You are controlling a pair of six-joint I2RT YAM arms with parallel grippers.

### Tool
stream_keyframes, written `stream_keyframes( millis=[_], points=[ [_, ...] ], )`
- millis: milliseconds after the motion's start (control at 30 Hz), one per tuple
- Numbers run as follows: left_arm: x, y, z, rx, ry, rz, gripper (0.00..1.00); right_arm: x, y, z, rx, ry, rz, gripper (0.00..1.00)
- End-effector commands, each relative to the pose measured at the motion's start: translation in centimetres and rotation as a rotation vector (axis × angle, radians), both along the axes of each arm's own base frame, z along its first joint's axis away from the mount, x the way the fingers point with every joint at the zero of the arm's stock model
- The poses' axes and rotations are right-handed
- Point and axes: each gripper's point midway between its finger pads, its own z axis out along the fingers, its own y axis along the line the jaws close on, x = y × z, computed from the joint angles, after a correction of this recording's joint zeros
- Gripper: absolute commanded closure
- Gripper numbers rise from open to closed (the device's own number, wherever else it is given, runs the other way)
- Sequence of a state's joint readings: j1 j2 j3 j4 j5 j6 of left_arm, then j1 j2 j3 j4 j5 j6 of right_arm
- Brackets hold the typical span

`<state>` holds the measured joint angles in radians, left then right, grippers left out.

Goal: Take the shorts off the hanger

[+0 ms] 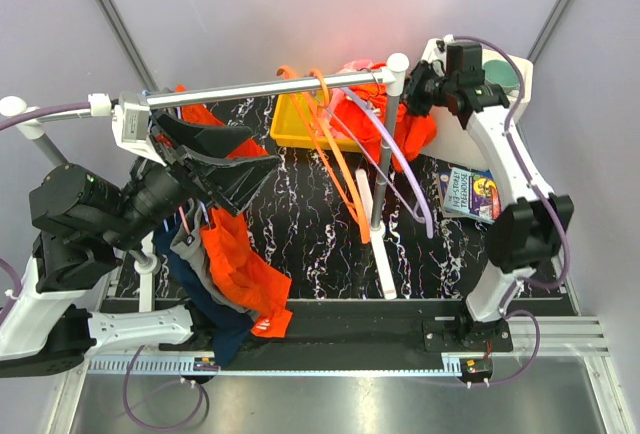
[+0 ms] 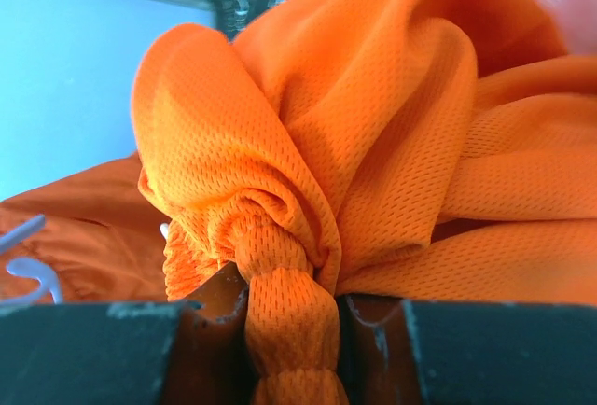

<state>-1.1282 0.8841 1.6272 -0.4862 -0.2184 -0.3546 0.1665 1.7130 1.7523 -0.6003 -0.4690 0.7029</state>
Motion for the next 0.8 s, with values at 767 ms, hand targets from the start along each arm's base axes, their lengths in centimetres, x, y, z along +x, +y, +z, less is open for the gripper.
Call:
stream_keyframes(
  millis=[767],
  points=[
    [5.4, 3.2, -0.8, 0.195, -0.110, 0.368, 0.01, 18.1, 7.4, -3.3, -0.010, -0.337, 0.126, 1.00]
  ],
)
